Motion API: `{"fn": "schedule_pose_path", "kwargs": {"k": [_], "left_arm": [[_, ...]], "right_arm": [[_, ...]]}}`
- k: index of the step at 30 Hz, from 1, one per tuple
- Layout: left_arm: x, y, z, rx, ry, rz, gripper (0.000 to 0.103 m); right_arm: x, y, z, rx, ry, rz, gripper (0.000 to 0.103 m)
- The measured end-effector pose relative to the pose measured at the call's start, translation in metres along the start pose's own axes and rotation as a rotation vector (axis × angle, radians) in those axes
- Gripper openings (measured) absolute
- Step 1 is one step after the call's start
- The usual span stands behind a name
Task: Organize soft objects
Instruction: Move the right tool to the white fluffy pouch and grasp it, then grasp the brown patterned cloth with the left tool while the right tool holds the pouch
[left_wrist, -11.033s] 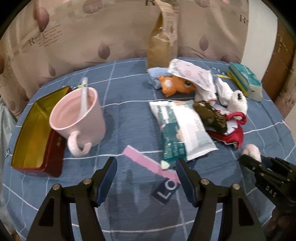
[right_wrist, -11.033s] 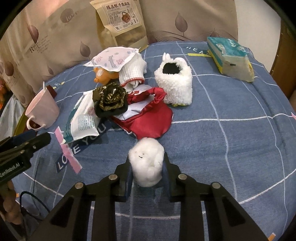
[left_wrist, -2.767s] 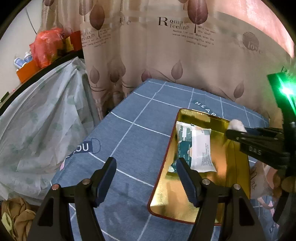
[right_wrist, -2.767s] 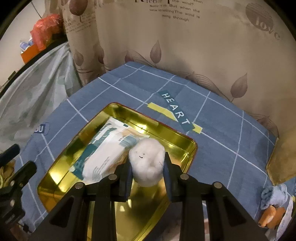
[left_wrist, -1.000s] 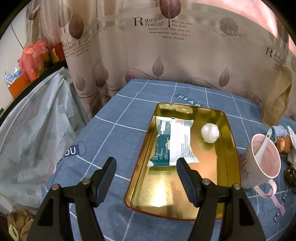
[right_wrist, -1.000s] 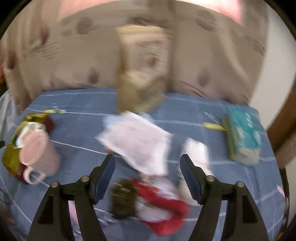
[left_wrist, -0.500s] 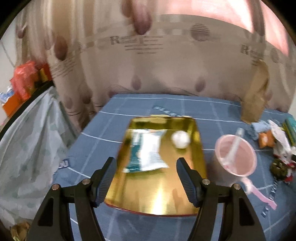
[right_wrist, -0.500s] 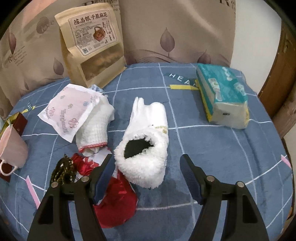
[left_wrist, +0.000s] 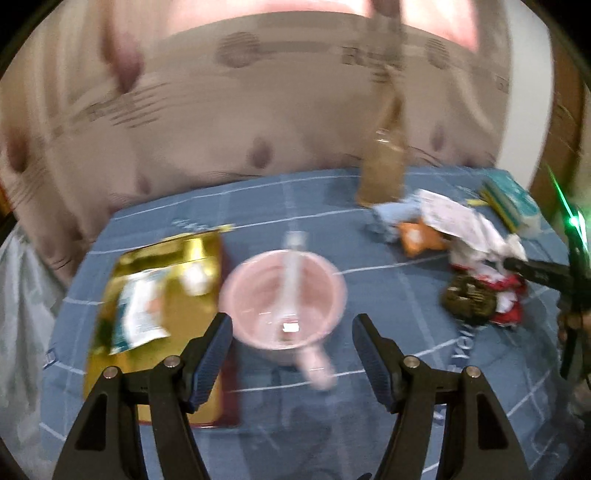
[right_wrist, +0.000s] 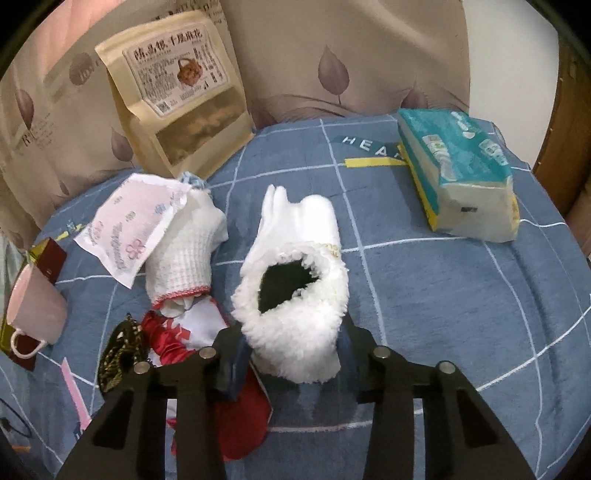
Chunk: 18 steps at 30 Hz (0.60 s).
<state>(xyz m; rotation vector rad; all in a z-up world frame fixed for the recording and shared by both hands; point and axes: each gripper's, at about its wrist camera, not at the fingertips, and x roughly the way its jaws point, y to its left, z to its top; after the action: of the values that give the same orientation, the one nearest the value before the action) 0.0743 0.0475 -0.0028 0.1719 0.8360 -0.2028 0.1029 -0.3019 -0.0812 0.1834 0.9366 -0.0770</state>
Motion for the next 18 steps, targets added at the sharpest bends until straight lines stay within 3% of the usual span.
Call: {"fn": "schedule_pose_path", "kwargs": {"k": [5, 10, 18], "left_arm": [[0.015, -0.046, 0.003, 0.055, 0.027, -0.084, 0.069], [0.028, -0.080, 0.005, 0.073, 0.052, -0.165, 0.069], [0.037, -0.115, 0.008, 0.086, 0.067, -0.215, 0.069]], "right_arm": [[-0.020, -0.005, 0.000, -0.018, -0.046, -0.022, 0.037], [-0.028, -0.015, -0.007, -0.025, -0.076, -0.122, 0.036], [-0.010, -0.029, -0.023, 0.020, -0.056, -0.156, 0.034]]}}
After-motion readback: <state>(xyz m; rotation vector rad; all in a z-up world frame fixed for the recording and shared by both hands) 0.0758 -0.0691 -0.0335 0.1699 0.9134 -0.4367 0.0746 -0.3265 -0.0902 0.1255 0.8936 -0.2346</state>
